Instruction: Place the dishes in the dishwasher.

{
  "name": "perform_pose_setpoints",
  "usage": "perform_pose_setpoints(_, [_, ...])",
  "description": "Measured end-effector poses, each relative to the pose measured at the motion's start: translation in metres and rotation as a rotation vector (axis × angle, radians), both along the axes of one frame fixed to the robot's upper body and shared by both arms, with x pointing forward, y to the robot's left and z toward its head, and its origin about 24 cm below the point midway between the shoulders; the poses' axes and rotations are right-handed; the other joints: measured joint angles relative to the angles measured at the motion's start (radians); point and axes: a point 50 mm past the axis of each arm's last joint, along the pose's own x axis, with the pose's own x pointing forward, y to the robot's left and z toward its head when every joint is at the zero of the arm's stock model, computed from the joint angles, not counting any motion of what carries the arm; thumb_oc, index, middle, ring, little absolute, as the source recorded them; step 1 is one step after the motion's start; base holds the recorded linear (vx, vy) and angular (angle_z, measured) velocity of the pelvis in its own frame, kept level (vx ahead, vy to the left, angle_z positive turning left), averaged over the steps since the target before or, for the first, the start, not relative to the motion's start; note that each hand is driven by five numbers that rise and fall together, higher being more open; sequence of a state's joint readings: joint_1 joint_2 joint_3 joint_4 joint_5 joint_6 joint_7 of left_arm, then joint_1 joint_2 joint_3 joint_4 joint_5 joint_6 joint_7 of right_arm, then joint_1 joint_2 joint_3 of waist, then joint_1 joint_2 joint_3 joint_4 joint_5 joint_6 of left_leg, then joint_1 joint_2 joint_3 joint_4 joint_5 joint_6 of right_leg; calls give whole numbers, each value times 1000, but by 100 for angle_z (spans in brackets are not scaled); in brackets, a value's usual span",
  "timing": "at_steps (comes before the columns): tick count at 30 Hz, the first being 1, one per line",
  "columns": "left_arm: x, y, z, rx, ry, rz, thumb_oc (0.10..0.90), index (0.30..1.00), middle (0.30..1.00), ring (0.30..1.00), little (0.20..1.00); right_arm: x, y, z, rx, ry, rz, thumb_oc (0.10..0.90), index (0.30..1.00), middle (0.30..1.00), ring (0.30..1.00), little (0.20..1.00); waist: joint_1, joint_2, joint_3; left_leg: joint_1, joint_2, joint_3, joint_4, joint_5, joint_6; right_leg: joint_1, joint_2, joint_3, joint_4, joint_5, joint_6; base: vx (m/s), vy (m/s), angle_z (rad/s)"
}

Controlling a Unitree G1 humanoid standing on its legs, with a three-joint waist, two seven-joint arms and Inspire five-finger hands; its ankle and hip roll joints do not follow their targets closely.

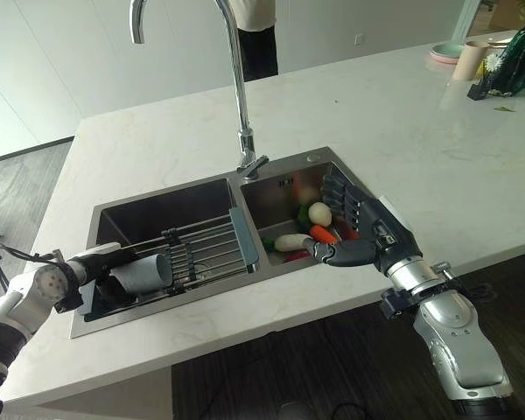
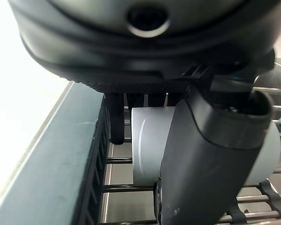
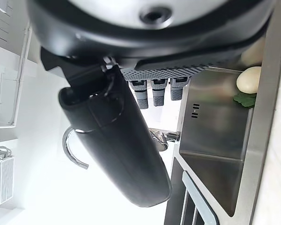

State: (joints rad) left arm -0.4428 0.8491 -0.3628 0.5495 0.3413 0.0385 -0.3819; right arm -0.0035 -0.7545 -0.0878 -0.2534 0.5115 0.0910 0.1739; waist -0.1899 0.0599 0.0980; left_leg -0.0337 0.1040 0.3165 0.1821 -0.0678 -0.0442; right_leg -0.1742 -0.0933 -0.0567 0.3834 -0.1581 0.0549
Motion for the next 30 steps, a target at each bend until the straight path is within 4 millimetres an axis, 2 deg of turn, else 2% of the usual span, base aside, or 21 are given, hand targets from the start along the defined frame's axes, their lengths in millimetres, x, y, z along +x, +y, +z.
perform_pose_setpoints(13, [0,-1,-2,23,-35,5,400,300,300,300,300,0,0,-1,2,4,-2,800,900,900,900,900,1,-7,1,6,1,0,-1,-3,0,8,1,0,-7,-1,2,11,2,0])
perform_pose_setpoints(22, [-1,-6,6,10,-96,-18,400,300,300,300,300,1,-2,-4,4,14,-12,800,900,900,900,900,7,-15,2,2,-1,-2,-3,-3,0,7,0,-3,-10,3,-1,0,0,0])
perform_pose_setpoints(30, [-2,-1,70,-34,-431,-7,400,300,300,300,300,1,-2,-6,-14,13,-27,800,900,900,900,900,38,-23,7,0,-3,-8,-15,-4,0,8,-2,-9,-18,-1,3,4,-7,2])
